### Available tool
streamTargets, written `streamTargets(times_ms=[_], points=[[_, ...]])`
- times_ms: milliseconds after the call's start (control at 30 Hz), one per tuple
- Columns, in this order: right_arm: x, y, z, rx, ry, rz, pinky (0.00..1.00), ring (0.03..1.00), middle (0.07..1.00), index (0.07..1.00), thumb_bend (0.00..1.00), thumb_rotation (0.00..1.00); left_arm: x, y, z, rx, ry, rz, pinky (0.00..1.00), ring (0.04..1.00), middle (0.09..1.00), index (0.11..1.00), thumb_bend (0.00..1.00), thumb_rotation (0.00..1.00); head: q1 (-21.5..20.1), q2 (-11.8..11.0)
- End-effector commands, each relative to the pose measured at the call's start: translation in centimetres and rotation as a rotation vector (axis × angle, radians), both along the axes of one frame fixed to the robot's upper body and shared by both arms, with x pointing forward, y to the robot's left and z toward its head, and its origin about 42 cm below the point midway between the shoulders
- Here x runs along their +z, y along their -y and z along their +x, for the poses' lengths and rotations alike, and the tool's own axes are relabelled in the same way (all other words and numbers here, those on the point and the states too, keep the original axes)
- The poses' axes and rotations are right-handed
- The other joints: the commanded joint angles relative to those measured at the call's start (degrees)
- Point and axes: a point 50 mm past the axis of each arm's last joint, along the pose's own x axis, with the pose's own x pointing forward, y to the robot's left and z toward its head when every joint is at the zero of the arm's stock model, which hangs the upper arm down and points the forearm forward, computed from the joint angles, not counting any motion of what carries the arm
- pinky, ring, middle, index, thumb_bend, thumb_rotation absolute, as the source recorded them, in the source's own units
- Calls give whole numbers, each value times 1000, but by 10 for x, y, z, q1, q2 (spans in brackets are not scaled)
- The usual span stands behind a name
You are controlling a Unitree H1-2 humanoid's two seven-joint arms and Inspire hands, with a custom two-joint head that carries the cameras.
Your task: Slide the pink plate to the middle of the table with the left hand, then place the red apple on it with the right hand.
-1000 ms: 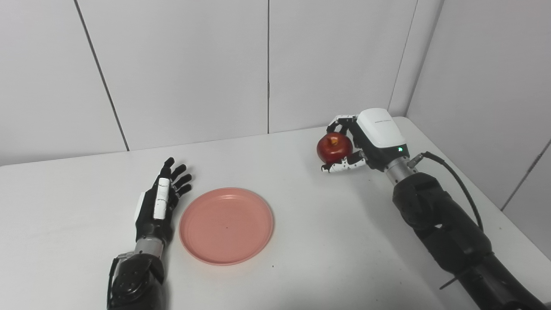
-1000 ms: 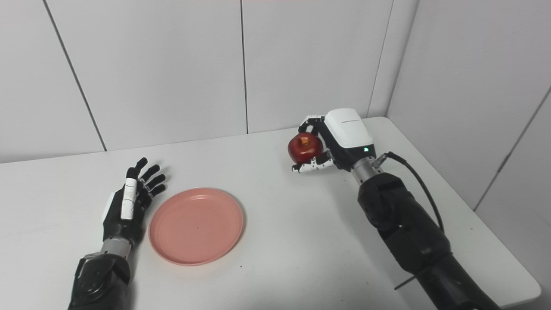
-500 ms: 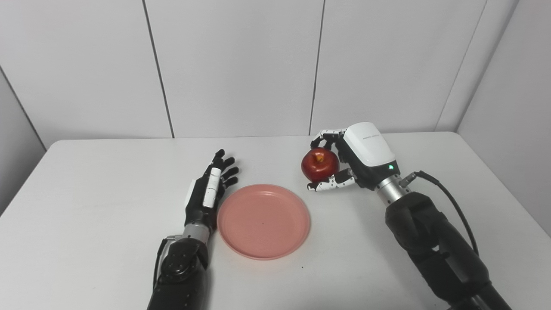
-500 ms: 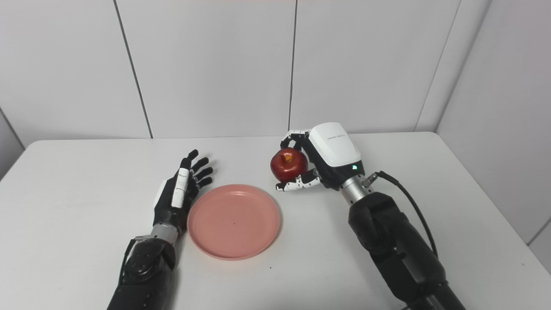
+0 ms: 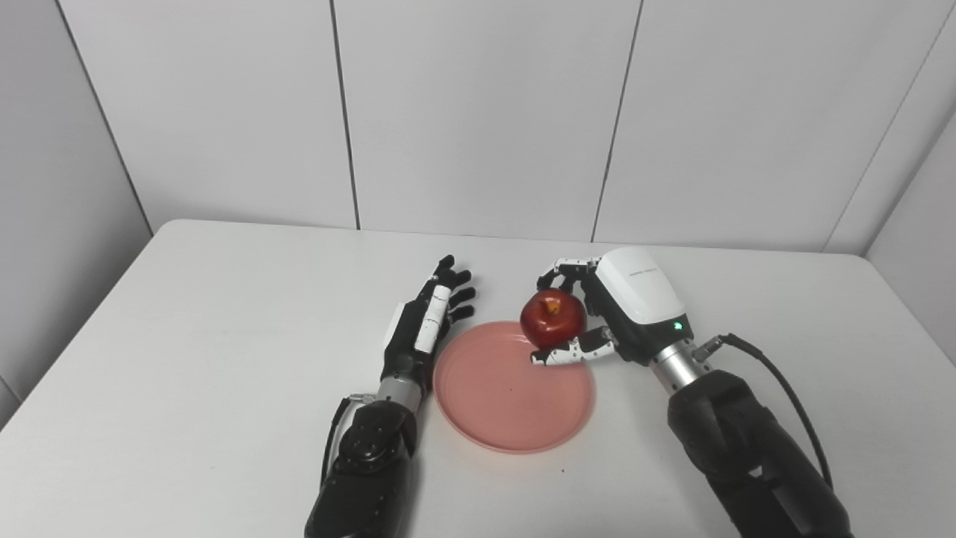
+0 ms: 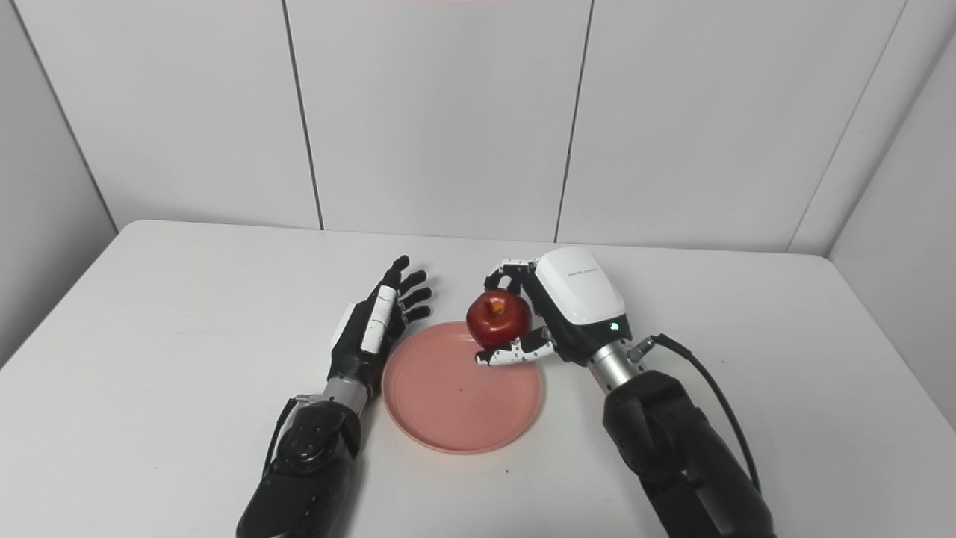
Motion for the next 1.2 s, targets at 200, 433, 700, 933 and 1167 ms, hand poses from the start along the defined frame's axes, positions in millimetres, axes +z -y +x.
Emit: streamTargets(times_ms=[200,433,700,933,1167], points=[[13,-7,6,61,76,36,154,222,337,492,497,185,-35,14,-20,-4,-125,-6,793,839,877,910,823,878,18,0],[12,-6,6,69,53,50,156,224,343,493,498,185,-35,19,-20,-10,-124,-15,799,829,877,920,836,868,30,1],[5,-12,3,96,34,47,162,231,341,492,496,185,-35,20,-20,-10,-128,-16,812,842,877,918,837,876,28,2],[-2,-21,3,123,24,2,164,230,341,492,496,185,-35,17,-20,-12,-123,-12,816,842,879,917,839,879,13,5],[-12,-26,2,129,-5,-38,192,251,363,493,497,184,-35,13,-19,-15,-116,-2,813,846,887,915,827,894,-4,7]])
